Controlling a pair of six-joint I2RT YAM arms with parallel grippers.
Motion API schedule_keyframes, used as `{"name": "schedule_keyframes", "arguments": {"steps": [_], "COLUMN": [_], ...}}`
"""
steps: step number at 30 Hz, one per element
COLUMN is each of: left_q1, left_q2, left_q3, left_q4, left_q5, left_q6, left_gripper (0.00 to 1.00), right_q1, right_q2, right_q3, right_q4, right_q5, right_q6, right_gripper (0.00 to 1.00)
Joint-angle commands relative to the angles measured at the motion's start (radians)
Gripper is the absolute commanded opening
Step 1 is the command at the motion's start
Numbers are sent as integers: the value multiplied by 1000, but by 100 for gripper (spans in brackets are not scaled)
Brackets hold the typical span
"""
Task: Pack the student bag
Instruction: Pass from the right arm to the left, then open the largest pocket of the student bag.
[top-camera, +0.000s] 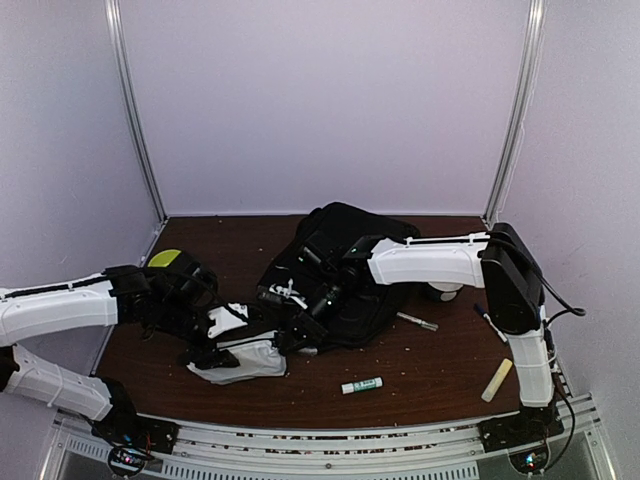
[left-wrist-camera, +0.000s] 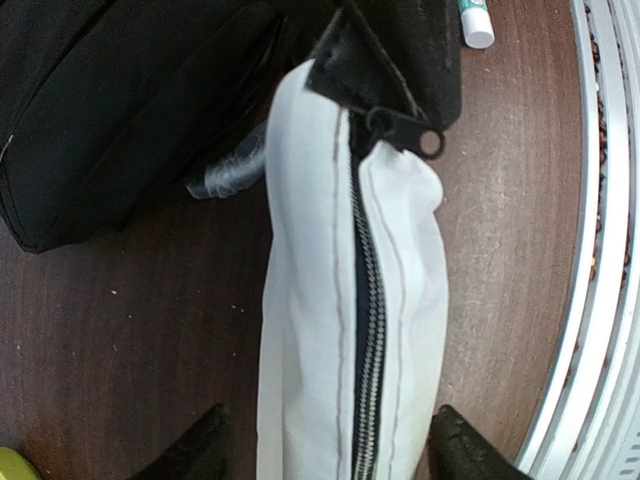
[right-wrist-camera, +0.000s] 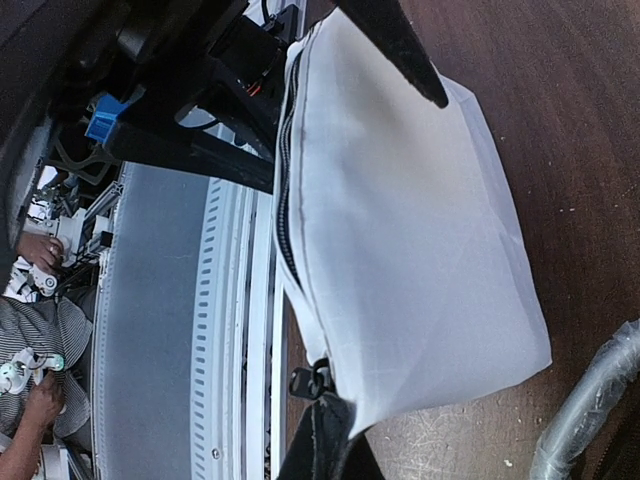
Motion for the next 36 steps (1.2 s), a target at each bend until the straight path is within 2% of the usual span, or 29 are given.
{"name": "schedule_keyframes", "arguments": {"steps": [1, 7, 10, 12, 15, 19, 24, 28, 33, 36], "left_q1": [-12, -24, -25, -26, -26, -25, -17, 58, 208, 259], "left_q2": [47, 115, 117, 107, 97, 78, 50, 32, 12, -16], "left_q3": [-1, 34, 45, 60, 90, 143, 201, 244, 271, 261], "left_q4": [91, 81, 75, 60, 27, -35, -110, -159, -151, -118], "left_q5": [15, 63, 74, 74, 82, 61, -53, -100, -84, -71], "left_q6": [13, 1, 0, -2, -6, -35, -120, -223, -375, -423], "left_gripper": [61, 39, 23, 18, 9, 3, 0, 0, 0, 0], "right_q1": [-1, -18, -32, -42, -61, -101, -143, -133, -75, -22], "right_q2": [6, -17, -29, -34, -58, -139, -220, -284, -274, -240], "right_q3": [-6, -13, -18, -17, -9, -20, -6, -101, -137, -128], "right_q4": [26, 26, 27, 18, -36, -108, -215, -123, -77, -51], "right_q5": [-18, -9, -4, 2, 15, 72, 314, 563, 723, 845], "right_q6": [1, -8, -10, -20, -68, -155, -277, -298, -332, -342], "right_gripper": [0, 0, 0, 7, 25, 39, 46, 51, 58, 59]}}
